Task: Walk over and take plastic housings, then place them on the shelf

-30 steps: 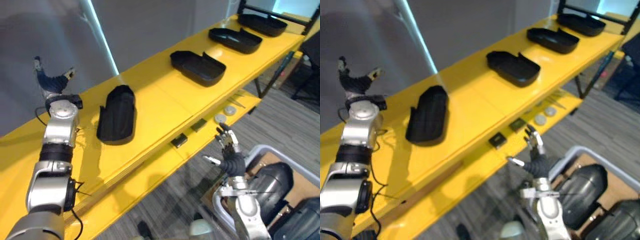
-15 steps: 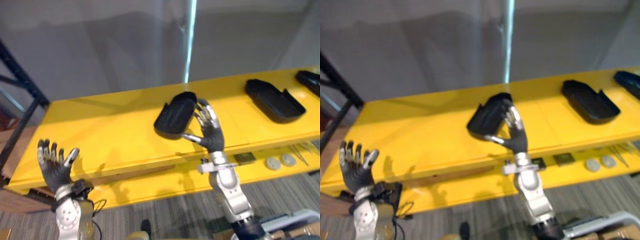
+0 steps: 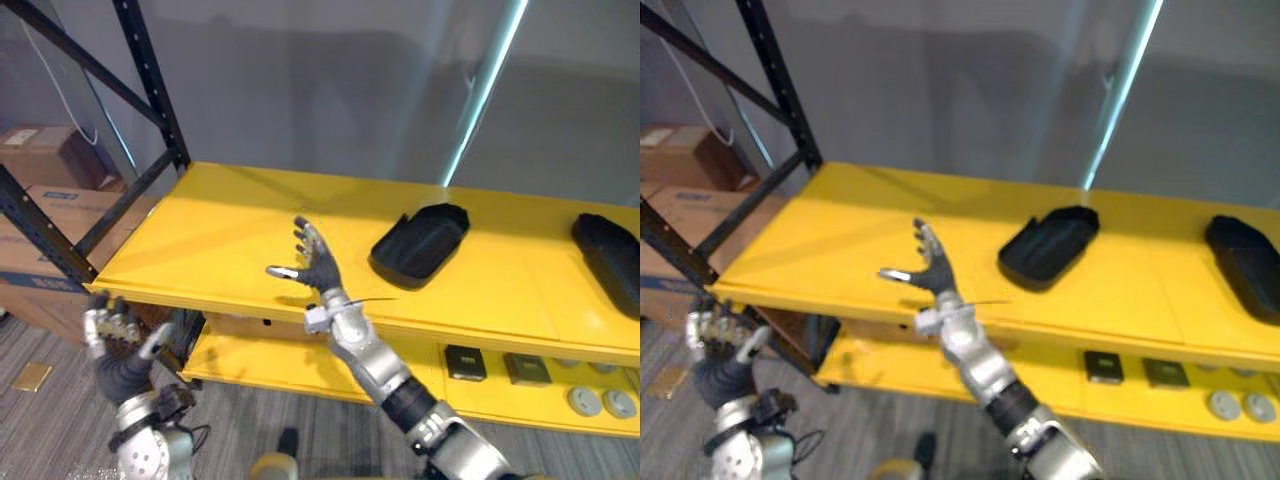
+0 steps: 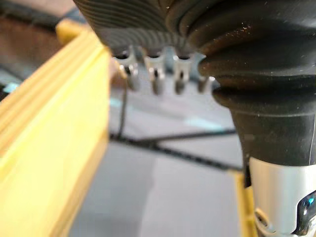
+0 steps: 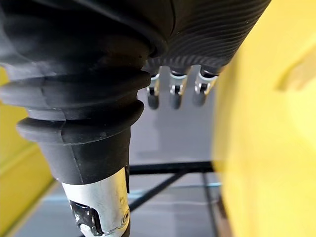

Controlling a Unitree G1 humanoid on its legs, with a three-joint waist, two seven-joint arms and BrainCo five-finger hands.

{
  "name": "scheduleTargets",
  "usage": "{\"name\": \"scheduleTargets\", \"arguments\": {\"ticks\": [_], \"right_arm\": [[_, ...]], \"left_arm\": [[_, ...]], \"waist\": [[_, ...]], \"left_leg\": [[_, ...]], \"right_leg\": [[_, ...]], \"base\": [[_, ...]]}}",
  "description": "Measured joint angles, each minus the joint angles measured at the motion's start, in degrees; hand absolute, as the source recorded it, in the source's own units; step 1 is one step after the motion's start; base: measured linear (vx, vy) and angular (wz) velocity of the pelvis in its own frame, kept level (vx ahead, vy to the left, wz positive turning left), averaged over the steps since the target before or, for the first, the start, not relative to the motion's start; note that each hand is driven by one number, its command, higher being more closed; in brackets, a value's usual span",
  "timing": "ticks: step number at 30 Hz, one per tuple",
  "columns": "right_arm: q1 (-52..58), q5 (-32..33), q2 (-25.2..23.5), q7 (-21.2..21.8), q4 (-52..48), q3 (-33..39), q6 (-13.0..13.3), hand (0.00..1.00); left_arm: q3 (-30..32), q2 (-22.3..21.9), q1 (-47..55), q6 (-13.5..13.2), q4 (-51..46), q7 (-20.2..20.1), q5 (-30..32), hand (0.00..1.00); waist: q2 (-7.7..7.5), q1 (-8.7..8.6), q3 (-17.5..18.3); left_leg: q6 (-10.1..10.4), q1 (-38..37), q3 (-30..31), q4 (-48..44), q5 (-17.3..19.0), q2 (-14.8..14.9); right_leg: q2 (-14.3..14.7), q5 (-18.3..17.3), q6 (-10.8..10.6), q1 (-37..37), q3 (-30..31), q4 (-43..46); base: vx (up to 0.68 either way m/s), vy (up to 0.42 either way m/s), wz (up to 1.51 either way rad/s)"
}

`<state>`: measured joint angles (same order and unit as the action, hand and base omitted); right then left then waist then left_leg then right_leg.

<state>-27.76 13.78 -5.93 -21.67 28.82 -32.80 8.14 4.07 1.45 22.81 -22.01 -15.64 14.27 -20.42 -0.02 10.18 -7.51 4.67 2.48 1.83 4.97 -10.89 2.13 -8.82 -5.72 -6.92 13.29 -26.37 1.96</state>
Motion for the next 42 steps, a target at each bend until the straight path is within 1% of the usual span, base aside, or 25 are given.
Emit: {"name": "scheduleTargets", "arguments": {"ticks": [1,3,4,5,7,9,11,14,19,23,26,32,34,36,37,39,42], "right_arm": [[-0.3,0.0,-0.2,-1.1,1.5,0.0,-0.2,0.00],[-1.3,-0.1,-0.8,-4.9,5.2,0.0,-1.2,0.00],[-2.2,-0.1,-1.2,-7.5,8.0,0.1,-1.4,0.00],[-2.6,-0.1,-1.3,-8.7,9.0,0.2,-1.7,0.00],[-3.0,-1.4,-1.4,-12.5,11.7,1.2,-1.6,0.00],[-4.1,-1.9,-1.4,-14.7,12.8,1.8,-1.4,0.00],[-4.3,-3.6,-1.4,-16.7,13.3,2.5,-1.0,0.00],[-4.8,-4.7,-1.5,-18.8,14.9,2.7,-0.3,0.00],[-8.1,-5.6,-1.1,-22.7,17.9,10.1,0.5,0.00],[-10.0,-5.7,-0.1,-24.6,19.2,13.1,0.5,0.00],[-11.3,-5.8,1.1,-25.7,19.1,15.2,0.7,0.00],[-11.3,-6.2,3.4,-26.0,19.1,17.5,0.8,0.00],[-11.0,-6.2,3.7,-25.8,19.0,17.4,0.9,0.00],[-10.6,-6.2,3.9,-25.6,18.7,17.3,1.1,0.00],[-10.3,-6.2,3.9,-25.1,18.4,17.3,1.4,0.00],[-9.2,-6.2,4.2,-23.7,16.5,17.2,2.2,0.00],[-6.8,-6.3,4.8,-21.8,13.8,15.1,3.5,0.00]], "left_arm": [[-1.2,0.0,-0.5,0.1,0.6,-0.4,0.0,0.00],[-3.2,0.0,-0.9,0.4,1.6,-1.4,-0.1,0.00],[-4.2,0.1,-1.0,0.5,2.2,-1.9,-0.1,0.00],[-4.8,0.3,-1.0,0.5,2.5,-1.9,-0.4,0.00],[-7.7,0.5,-1.3,0.5,3.8,-2.0,-1.7,0.00],[-9.5,0.9,-2.2,0.5,4.9,-2.0,-1.8,0.00],[-12.0,2.4,-3.5,0.5,6.2,-2.0,-2.2,0.00],[-14.6,3.7,-3.9,0.5,6.8,-2.1,-2.3,0.00],[-17.3,4.5,-5.0,0.6,8.1,-2.3,-4.5,0.00],[-19.3,4.9,-5.0,0.7,8.1,-3.4,-6.0,0.00],[-20.7,5.0,-5.1,0.8,8.1,-3.5,-6.1,0.00],[-21.2,5.0,-5.4,0.8,8.6,-3.6,-6.2,0.00],[-21.3,5.0,-5.4,0.8,9.2,-3.6,-6.3,0.00],[-21.6,5.1,-5.6,0.8,10.1,-3.6,-6.3,0.00],[-21.9,5.1,-5.7,0.8,10.3,-3.6,-6.3,0.00],[-22.5,5.2,-5.7,0.8,10.3,-3.6,-6.3,0.00],[-23.4,5.4,-5.9,0.8,10.3,-4.1,-6.3,0.00]], "waist": [[0.09,0.00,-0.1],[0.63,0.13,-0.5],[0.86,0.13,-0.6],[1.10,0.14,-0.8],[2.43,0.28,-1.6],[2.67,0.62,-1.7],[2.54,1.37,-1.8],[2.48,1.50,-1.8],[3.42,1.60,-2.5],[3.39,1.60,-2.7],[3.69,1.54,-3.9],[3.54,1.28,-4.0],[3.54,1.33,-4.1],[3.48,0.87,-4.1],[3.30,0.49,-4.4],[3.11,0.28,-5.3],[2.89,-0.29,-5.4]], "left_leg": [[0.1,0.3,0.6,0.0,-0.1,-0.1],[0.0,0.6,0.8,0.0,-0.3,0.1],[0.0,0.6,0.8,0.0,-0.4,0.2],[0.0,0.6,0.8,0.0,-0.4,0.2],[0.1,0.7,0.8,0.0,-0.4,0.8],[0.0,0.8,0.8,0.0,-0.3,1.1],[0.4,0.8,0.8,-0.1,-0.3,1.6],[0.5,0.9,0.8,-0.3,-0.4,2.3],[0.8,1.0,0.8,-0.3,-0.4,3.0],[0.9,1.5,1.0,-0.3,-0.4,3.2],[0.9,1.4,0.9,-0.3,-0.4,3.3],[0.9,1.2,0.4,-0.3,-0.4,3.4],[1.2,0.4,-0.8,-0.3,0.0,3.8],[1.2,0.2,-1.1,-0.3,0.1,4.1],[1.2,0.0,-1.3,-0.3,0.1,4.3],[1.3,-0.6,-2.2,-0.3,0.3,4.5],[1.1,-0.5,-2.7,-0.3,0.6,4.9]], "right_leg": [[0.1,0.0,0.1,0.0,-0.4,0.0],[0.4,0.0,0.1,-0.2,-0.6,0.0],[0.5,0.0,0.1,-0.2,-0.6,-0.1],[0.6,0.0,0.1,-0.2,-0.6,-0.1],[0.9,0.0,0.1,-0.2,-0.5,-0.2],[1.2,0.1,0.1,-0.2,-0.3,-0.7],[1.7,0.0,0.2,-0.2,-0.2,-0.9],[2.3,0.2,0.2,-0.1,-0.2,-1.4],[3.2,0.2,0.5,-0.1,-0.2,-1.6],[3.5,0.2,0.6,-0.2,-0.3,-1.6],[3.6,0.2,0.6,-0.2,-0.2,-1.5],[3.6,0.2,0.6,-0.2,0.5,-1.5],[3.6,0.2,0.7,-0.3,1.5,-1.3],[3.6,0.2,0.8,-0.3,1.8,-1.3],[3.8,0.1,0.8,-0.3,2.2,-1.2],[3.8,0.0,1.2,-0.4,3.0,-1.1],[3.8,-0.1,1.2,-1.2,3.9,-0.7]], "base": [[-0.01,-0.027,0.19],[-0.01,-0.034,0.10],[0.00,0.000,0.00],[0.00,0.000,0.00],[-0.02,-0.033,-0.02],[0.00,-0.037,-0.04],[0.02,-0.061,-0.03],[0.03,-0.067,-0.03],[0.01,-0.054,0.00],[0.01,-0.034,0.04],[0.00,0.000,0.00],[-0.01,-0.008,-0.04],[-0.03,-0.013,-0.25],[-0.03,-0.019,-0.18],[-0.03,-0.021,-0.11],[-0.04,-0.008,-0.20],[-0.01,-0.013,-0.16]]}}
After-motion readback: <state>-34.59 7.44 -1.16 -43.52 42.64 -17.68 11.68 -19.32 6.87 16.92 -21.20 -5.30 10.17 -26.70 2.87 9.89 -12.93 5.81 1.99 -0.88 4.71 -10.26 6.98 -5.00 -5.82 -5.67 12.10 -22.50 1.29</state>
